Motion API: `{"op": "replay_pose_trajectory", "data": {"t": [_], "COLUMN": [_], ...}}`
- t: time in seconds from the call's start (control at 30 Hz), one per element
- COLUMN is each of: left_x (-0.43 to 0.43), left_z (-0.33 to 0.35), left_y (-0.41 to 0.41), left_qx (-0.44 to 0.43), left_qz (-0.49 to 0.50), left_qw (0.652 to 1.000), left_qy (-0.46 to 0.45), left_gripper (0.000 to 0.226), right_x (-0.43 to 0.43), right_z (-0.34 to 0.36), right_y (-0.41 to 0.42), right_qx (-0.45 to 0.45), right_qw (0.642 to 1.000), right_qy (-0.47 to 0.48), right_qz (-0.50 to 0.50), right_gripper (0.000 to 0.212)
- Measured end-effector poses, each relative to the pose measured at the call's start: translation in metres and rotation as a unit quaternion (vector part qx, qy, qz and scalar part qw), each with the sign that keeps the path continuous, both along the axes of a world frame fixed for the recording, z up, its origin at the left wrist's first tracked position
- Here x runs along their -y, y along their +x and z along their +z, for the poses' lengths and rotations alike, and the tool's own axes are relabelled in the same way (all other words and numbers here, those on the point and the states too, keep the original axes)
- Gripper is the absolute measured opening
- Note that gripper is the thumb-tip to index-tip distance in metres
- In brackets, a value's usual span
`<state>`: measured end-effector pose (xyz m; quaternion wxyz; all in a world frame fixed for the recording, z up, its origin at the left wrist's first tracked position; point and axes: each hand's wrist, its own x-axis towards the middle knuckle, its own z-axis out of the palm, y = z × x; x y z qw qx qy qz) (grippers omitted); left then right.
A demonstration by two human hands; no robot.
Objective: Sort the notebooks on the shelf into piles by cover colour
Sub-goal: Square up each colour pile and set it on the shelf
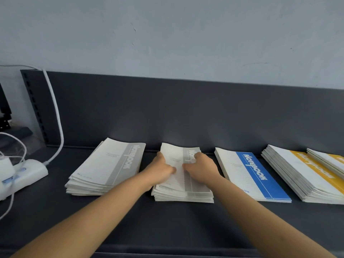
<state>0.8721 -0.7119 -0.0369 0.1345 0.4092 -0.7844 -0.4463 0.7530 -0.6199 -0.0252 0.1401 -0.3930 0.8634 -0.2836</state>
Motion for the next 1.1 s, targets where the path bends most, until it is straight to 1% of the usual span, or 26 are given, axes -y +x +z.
{"op": "replay_pose_trajectory", "data": {"t": [0.03, 0.1, 0.27, 0.37, 0.47, 0.5, 0.53, 0.6, 0.63, 0.67, 0.73, 0.8, 0.9, 0.97, 1.1], "left_x": [0.0, 0.0, 0.002, -0.004, -0.012, -0.014, -0.017, -0.022, -0.025, -0.029, -0.038, -0.052, -0.08, -0.103, -0.157], "left_z": [-0.001, -0.001, -0.001, 0.002, 0.009, 0.012, 0.015, 0.018, 0.02, 0.02, 0.023, 0.027, 0.034, 0.036, 0.029], "left_y": [-0.001, -0.002, -0.001, -0.002, -0.001, 0.0, 0.002, 0.004, 0.002, 0.001, -0.007, -0.021, -0.052, -0.078, -0.14], "left_qx": [0.008, 0.007, 0.019, 0.053, 0.124, 0.154, 0.189, 0.255, 0.271, 0.273, 0.26, 0.238, 0.193, 0.173, 0.141], "left_qz": [0.004, 0.007, 0.007, -0.003, -0.025, -0.034, -0.045, -0.067, -0.074, -0.078, -0.085, -0.097, -0.111, -0.121, -0.129], "left_qw": [1.0, 1.0, 1.0, 0.997, 0.984, 0.973, 0.954, 0.892, 0.863, 0.847, 0.838, 0.84, 0.843, 0.841, 0.849], "left_qy": [-0.003, 0.005, -0.011, -0.05, -0.122, -0.169, -0.23, -0.367, -0.419, -0.45, -0.473, -0.478, -0.49, -0.499, -0.493], "left_gripper": [0.075, 0.081, 0.083, 0.085, 0.086, 0.083, 0.079, 0.074, 0.075, 0.075, 0.074, 0.07, 0.063, 0.062, 0.062], "right_x": [-0.001, 0.0, 0.002, 0.001, -0.001, -0.003, -0.007, -0.017, -0.024, -0.03, -0.044, -0.062, -0.097, -0.122, -0.175], "right_z": [0.001, -0.001, -0.007, -0.007, -0.007, -0.006, -0.005, -0.002, 0.002, 0.005, 0.015, 0.022, 0.029, 0.032, 0.031], "right_y": [0.001, 0.004, 0.006, 0.003, 0.002, 0.0, -0.001, -0.006, -0.009, -0.012, -0.025, -0.044, -0.083, -0.112, -0.172], "right_qx": [0.005, 0.003, -0.016, -0.025, -0.043, -0.064, -0.091, -0.148, -0.173, -0.199, -0.246, -0.268, -0.288, -0.299, -0.314], "right_qw": [1.0, 1.0, 0.999, 0.998, 0.997, 0.995, 0.993, 0.985, 0.981, 0.976, 0.966, 0.961, 0.956, 0.953, 0.948], "right_qy": [-0.011, -0.015, 0.006, 0.029, 0.048, 0.053, 0.057, 0.051, 0.044, 0.036, 0.017, 0.009, 0.025, 0.034, 0.054], "right_qz": [-0.008, -0.008, 0.027, 0.044, 0.052, 0.054, 0.057, 0.07, 0.077, 0.083, 0.08, 0.066, 0.041, 0.028, 0.01], "right_gripper": [0.031, 0.038, 0.048, 0.054, 0.052, 0.048, 0.044, 0.038, 0.037, 0.038, 0.039, 0.039, 0.04, 0.041, 0.047]}}
